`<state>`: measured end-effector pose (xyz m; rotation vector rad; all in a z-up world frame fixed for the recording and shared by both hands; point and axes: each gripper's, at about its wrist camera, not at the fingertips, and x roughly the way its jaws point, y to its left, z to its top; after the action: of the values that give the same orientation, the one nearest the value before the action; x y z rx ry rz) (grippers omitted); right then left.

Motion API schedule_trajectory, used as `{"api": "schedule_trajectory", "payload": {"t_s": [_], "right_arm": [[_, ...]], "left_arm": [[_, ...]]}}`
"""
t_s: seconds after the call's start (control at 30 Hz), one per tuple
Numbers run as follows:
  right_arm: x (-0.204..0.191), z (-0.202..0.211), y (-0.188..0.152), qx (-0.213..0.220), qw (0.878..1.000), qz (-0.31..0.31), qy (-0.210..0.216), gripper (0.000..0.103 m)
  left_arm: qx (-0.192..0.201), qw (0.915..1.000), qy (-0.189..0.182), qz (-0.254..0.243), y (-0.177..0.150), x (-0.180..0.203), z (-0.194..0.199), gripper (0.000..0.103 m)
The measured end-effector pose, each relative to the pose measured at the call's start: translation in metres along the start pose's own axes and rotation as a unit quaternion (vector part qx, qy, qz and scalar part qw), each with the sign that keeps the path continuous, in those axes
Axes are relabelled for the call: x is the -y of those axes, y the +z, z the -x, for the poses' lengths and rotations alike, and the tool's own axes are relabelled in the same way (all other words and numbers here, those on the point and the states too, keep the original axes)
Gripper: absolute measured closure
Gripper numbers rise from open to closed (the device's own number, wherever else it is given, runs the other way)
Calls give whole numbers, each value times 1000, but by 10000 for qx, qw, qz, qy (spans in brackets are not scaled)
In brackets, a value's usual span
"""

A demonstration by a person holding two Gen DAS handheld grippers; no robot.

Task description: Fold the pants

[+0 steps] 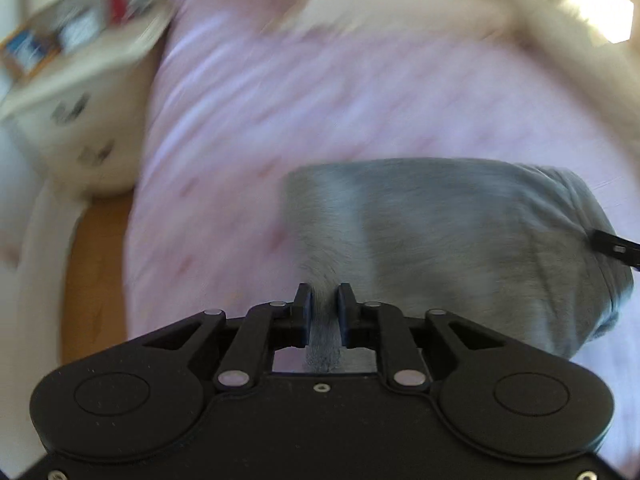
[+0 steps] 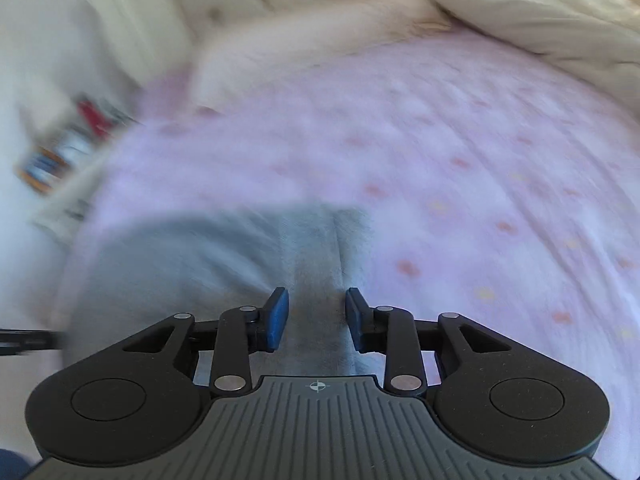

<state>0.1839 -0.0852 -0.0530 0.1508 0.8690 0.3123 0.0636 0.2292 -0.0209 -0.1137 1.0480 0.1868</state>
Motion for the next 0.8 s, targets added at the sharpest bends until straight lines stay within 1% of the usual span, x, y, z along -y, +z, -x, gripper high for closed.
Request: {"api": "schedule_trajectory", "payload": {"t_s": [0.03, 0.07, 0.13, 0.2, 0.27, 0.33, 0.4, 0.43, 0.47, 0.5, 0.63, 0.8], "right_arm": [[2, 5, -3, 113, 9999, -35, 36, 72], [2, 13, -5, 181, 9998, -97, 87, 73], [-1, 33, -9, 349, 9991, -65, 223, 73], [-17, 51, -14, 549, 9980, 242, 212, 73], [-34, 70, -20, 719, 9956, 593, 112, 72], [-46, 85, -26, 840, 9935, 767, 99, 72], [-53, 97, -33, 935, 9919, 855, 113, 72], [-56, 102, -37, 981, 9912, 886, 104, 72], [-61, 105, -40, 1029, 9904, 913, 91, 72], [-64, 108, -43, 1069, 9898, 936, 83, 72], [-73, 111, -48, 1168, 9872, 1084, 71, 72], [-77, 110, -55, 1130, 9869, 1143, 128, 72]], "left_arm": [[-45, 9999, 122, 83, -6, -4, -4, 85], [-20, 9998, 120, 161, -12, -7, -3, 85], [74, 9994, 3, 323, -22, -9, 6, 84], [242, 9989, -20, 390, -30, -3, 18, 84], [481, 9983, 80, 317, -35, 8, 32, 84], [703, 9971, 164, 230, -40, 22, 46, 83], [863, 9959, 172, 199, -47, 33, 58, 72], [938, 9953, 158, 185, -50, 37, 62, 64], [1008, 9947, 142, 162, -54, 42, 67, 60], [1063, 9942, 139, 129, -58, 47, 72, 60], [1079, 9940, 132, 84, -70, 62, 81, 60], [980, 9951, 108, 89, -80, 72, 86, 60]]}}
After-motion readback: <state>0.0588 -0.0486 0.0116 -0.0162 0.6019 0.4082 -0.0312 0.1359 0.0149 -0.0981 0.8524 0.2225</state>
